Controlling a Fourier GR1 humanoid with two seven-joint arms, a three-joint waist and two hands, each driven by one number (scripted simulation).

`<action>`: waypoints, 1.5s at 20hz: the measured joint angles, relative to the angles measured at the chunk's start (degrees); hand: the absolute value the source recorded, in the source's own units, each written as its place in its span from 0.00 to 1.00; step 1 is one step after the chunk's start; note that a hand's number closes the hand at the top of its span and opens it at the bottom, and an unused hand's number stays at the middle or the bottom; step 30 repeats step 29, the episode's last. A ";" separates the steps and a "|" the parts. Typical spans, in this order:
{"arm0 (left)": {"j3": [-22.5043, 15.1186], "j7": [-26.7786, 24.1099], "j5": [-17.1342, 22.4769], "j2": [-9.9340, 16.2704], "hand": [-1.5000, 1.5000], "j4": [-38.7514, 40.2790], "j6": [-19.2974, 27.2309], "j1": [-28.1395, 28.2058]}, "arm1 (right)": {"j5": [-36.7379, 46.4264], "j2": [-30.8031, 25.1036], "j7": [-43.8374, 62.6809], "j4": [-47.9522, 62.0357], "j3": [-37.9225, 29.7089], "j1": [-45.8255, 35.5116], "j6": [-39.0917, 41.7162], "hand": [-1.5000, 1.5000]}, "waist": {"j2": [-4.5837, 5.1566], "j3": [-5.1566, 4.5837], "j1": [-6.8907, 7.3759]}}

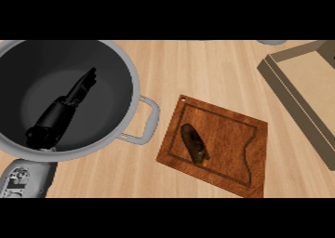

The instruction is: Pick the squash from the cutting board and place it in the cardboard box

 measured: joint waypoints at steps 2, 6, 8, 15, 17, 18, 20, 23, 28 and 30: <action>0.12 0.18 0.22 0.03 0.50 0.00 -0.24 -0.23 | -0.67 -1.26 -1.89 2.05 -0.26 0.56 2.56 1.00 | -0.09 -0.01 -0.04; 0.36 -0.07 0.28 0.38 0.50 -0.22 -0.53 -0.10 | -0.41 -4.60 -4.12 7.05 -0.04 1.63 7.27 0.00 | 0.02 0.02 0.31; 0.12 0.14 0.21 0.15 0.50 -0.33 -0.58 -0.18 | -0.82 -5.99 -6.51 9.00 -0.16 1.89 10.03 0.00 | 0.03 0.03 0.37; 0.36 -0.81 -0.15 0.05 0.50 0.65 -0.30 0.00 | -4.96 -7.03 -18.17 10.53 -2.78 2.84 12.09 0.00 | -0.02 0.08 0.21; 0.73 -0.46 0.23 0.44 0.50 0.40 -0.63 -0.18 | -8.40 -6.69 -21.00 9.64 -6.12 2.48 9.58 0.00 | -0.13 0.15 0.06; 1.07 -0.46 0.48 0.71 0.50 0.42 -0.78 -0.33 | -10.85 -6.29 -21.82 9.33 -8.58 1.89 8.36 0.00 | -0.19 0.18 -0.04; 1.40 -0.59 0.73 0.95 0.50 0.62 -0.94 0.01 | -16.23 -5.71 -22.95 9.02 -14.04 0.71 6.39 0.00 | -0.33 0.22 -0.31; 1.11 -0.54 0.65 0.78 0.50 0.26 -0.91 0.52 | -23.75 -5.74 -23.40 9.31 -21.95 -0.11 3.89 0.00 | -0.33 0.24 -0.43; 0.47 0.01 0.32 -0.05 0.50 -0.18 -0.42 0.21 | -32.04 -7.99 -24.36 10.57 -30.71 2.39 1.28 0.00 | -0.04 0.19 -0.24; 0.49 0.46 0.36 -0.08 0.50 -0.27 -0.41 -0.22 | -33.28 -8.84 -25.05 10.78 -31.90 3.37 1.58 0.00 | -0.01 0.18 -0.24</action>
